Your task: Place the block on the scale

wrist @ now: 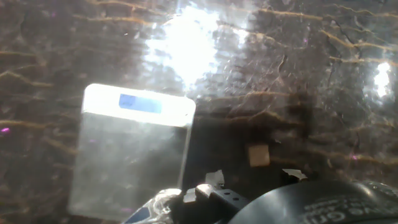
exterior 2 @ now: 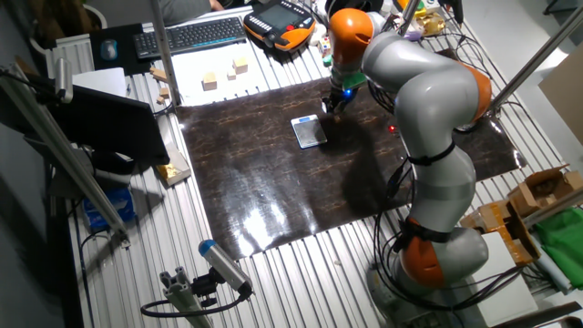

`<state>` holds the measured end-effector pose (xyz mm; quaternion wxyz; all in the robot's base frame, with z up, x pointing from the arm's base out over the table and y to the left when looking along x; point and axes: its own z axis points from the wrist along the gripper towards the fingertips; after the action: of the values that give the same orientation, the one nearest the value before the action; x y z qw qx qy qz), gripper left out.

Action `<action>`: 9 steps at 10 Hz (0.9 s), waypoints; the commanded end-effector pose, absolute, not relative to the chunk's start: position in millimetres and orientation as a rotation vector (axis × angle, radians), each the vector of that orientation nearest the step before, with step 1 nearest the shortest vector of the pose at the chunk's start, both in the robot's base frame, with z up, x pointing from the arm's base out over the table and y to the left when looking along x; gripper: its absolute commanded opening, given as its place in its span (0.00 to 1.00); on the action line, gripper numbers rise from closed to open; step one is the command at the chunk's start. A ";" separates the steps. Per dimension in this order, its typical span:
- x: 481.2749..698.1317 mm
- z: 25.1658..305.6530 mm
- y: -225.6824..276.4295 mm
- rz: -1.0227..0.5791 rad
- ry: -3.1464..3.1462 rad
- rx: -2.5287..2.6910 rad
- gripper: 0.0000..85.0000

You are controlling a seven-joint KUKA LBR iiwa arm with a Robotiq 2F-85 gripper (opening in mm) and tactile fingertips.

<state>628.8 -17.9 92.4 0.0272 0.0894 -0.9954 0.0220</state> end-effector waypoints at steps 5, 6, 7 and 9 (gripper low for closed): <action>640.6 64.9 -25.2 0.062 -3.106 0.306 0.62; 641.0 59.7 -26.8 0.055 -3.107 0.314 0.62; 641.5 55.0 -27.9 0.060 -3.110 0.326 0.62; 641.6 41.5 -32.9 0.043 -3.121 0.347 0.61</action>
<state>641.5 -33.3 40.9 0.0008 0.1107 -0.9938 0.0138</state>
